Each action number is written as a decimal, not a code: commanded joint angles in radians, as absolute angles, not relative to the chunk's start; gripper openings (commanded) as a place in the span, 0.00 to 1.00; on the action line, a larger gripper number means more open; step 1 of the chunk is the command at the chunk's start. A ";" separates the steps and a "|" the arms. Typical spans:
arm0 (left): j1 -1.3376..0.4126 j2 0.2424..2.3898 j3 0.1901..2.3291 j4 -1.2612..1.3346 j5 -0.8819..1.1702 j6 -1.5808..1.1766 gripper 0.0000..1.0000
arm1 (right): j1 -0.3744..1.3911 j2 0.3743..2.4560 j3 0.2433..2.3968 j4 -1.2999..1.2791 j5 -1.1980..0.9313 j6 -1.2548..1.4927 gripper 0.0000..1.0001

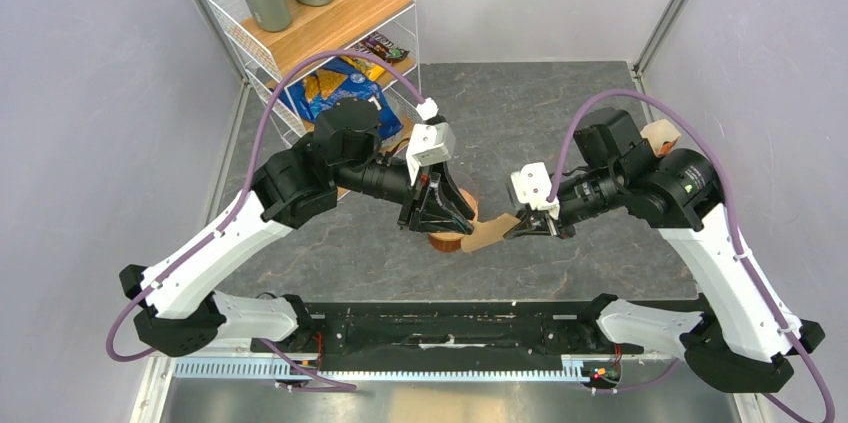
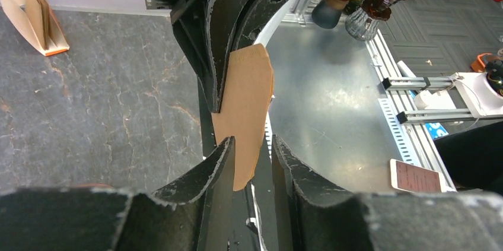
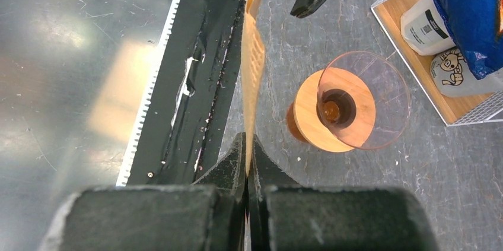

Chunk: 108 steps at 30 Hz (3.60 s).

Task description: Place the coffee filter in the dripper

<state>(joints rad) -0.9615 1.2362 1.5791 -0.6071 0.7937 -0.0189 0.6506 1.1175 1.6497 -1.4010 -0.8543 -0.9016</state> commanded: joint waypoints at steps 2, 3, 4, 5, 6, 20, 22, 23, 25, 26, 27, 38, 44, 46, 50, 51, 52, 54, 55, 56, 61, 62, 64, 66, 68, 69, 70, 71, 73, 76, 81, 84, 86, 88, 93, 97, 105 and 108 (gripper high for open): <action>-0.962 1.215 1.570 -0.571 0.838 -0.031 0.34 | 0.655 1.101 1.646 -1.380 -0.850 -0.910 0.00; -0.962 1.220 1.574 -0.567 0.840 -0.032 0.32 | 0.656 1.101 1.645 -1.380 -0.850 -0.914 0.00; -0.961 1.224 1.578 -0.562 0.845 -0.035 0.31 | 0.657 1.103 1.646 -1.379 -0.851 -0.919 0.00; -0.962 1.227 1.581 -0.557 0.852 -0.037 0.29 | 0.656 1.103 1.646 -1.382 -0.850 -0.924 0.00; -0.962 1.228 1.581 -0.552 0.861 -0.038 0.29 | 0.657 1.105 1.645 -1.383 -0.849 -0.926 0.00; -0.962 1.241 1.578 -0.524 0.881 -0.070 0.02 | 0.662 1.108 1.654 -1.387 -0.841 -0.930 0.00; -0.961 1.243 1.579 -0.525 0.876 -0.078 0.02 | 0.663 1.106 1.652 -1.386 -0.839 -0.932 0.00; -0.962 1.243 1.578 -0.525 0.874 -0.081 0.02 | 0.664 1.105 1.651 -1.387 -0.838 -0.934 0.00; -0.962 1.248 1.580 -0.528 0.860 -0.090 0.02 | 0.665 1.104 1.649 -1.383 -0.837 -0.936 0.00; -0.962 1.254 1.583 -0.533 0.853 -0.092 0.02 | 0.666 1.103 1.650 -1.381 -0.838 -0.935 0.00; -0.961 1.257 1.586 -0.535 0.850 -0.094 0.02 | 0.666 1.103 1.649 -1.379 -0.838 -0.935 0.00; -0.962 1.281 1.587 -0.517 0.839 -0.109 0.02 | 0.687 1.109 1.650 -1.361 -0.834 -0.952 0.00; -0.966 1.284 1.574 -0.508 0.838 -0.112 0.02 | 0.687 1.115 1.647 -1.336 -0.830 -0.902 0.00; -0.967 1.282 1.572 -0.510 0.824 -0.113 0.02 | 0.687 1.117 1.647 -1.328 -0.823 -0.882 0.00; -0.976 1.288 1.578 -0.511 0.804 -0.123 0.02 | 0.687 1.126 1.650 -1.294 -0.809 -0.805 0.00; -0.980 1.290 1.579 -0.512 0.803 -0.121 0.02 | 0.687 1.130 1.649 -1.280 -0.806 -0.776 0.00; -0.983 1.290 1.577 -0.512 0.799 -0.119 0.02 | 0.687 1.133 1.649 -1.269 -0.802 -0.757 0.00; -0.986 1.290 1.576 -0.520 0.792 -0.112 0.02 | 0.687 1.133 1.647 -1.259 -0.800 -0.746 0.00; -0.986 1.288 1.576 -0.523 0.791 -0.111 0.02 | 0.687 1.132 1.643 -1.244 -0.794 -0.730 0.00; -0.988 1.286 1.575 -0.523 0.789 -0.112 0.02 | 0.687 1.129 1.639 -1.237 -0.786 -0.722 0.00; -0.985 1.252 1.567 -0.534 0.765 -0.099 0.02 | 0.687 1.114 1.622 -1.236 -0.772 -0.720 0.00; -0.985 1.242 1.560 -0.534 0.756 -0.097 0.03 | 0.687 1.108 1.616 -1.236 -0.768 -0.719 0.00; -0.985 1.229 1.553 -0.546 0.731 -0.094 0.09 | 0.687 1.100 1.605 -1.240 -0.765 -0.719 0.00; -0.985 1.226 1.552 -0.558 0.713 -0.083 0.16 | 0.687 1.097 1.598 -1.240 -0.765 -0.712 0.00; -0.985 1.222 1.554 -0.563 0.698 -0.077 0.22 | 0.686 1.100 1.601 -1.238 -0.763 -0.694 0.00; -0.986 1.219 1.555 -0.567 0.697 -0.069 0.24 | 0.687 1.101 1.603 -1.238 -0.762 -0.686 0.00; -0.986 1.219 1.555 -0.569 0.693 -0.065 0.26 | 0.687 1.103 1.605 -1.237 -0.760 -0.681 0.00; -0.986 1.217 1.555 -0.572 0.688 -0.063 0.31 | 0.687 1.103 1.608 -1.236 -0.758 -0.673 0.00; -0.985 1.214 1.552 -0.580 0.688 -0.053 0.38 | 0.688 1.105 1.612 -1.235 -0.752 -0.658 0.00; -0.986 1.206 1.542 -0.580 0.671 -0.046 0.42 | 0.687 1.101 1.612 -1.233 -0.756 -0.643 0.00; -0.986 1.207 1.540 -0.578 0.646 -0.035 0.42 | 0.687 1.081 1.592 -1.207 -0.791 -0.635 0.00; -0.986 1.207 1.539 -0.571 0.640 -0.033 0.42 | 0.686 1.080 1.592 -1.207 -0.799 -0.643 0.00; -0.986 1.209 1.536 -0.566 0.629 -0.028 0.42 | 0.687 1.086 1.596 -1.209 -0.799 -0.641 0.00; -0.986 1.208 1.533 -0.563 0.623 -0.021 0.42 | 0.687 1.091 1.600 -1.209 -0.799 -0.631 0.00; -0.986 1.177 1.503 -0.522 0.701 -0.037 0.50 | 0.687 1.097 1.593 -1.217 -0.771 -0.628 0.00; -0.986 1.175 1.502 -0.529 0.692 -0.032 0.51 | 0.687 1.097 1.593 -1.225 -0.759 -0.627 0.00; -0.986 1.208 1.526 -0.528 0.622 -0.031 0.50 | 0.687 1.108 1.598 -1.217 -0.753 -0.598 0.00; -0.986 1.206 1.519 -0.529 0.588 -0.015 0.49 | 0.687 1.098 1.593 -1.212 -0.773 -0.602 0.00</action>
<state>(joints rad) -0.9840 1.2030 1.4986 -0.5682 0.6369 -0.0517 0.6834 1.1038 1.5932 -1.2366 -0.7609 -0.6235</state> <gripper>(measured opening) 0.500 0.007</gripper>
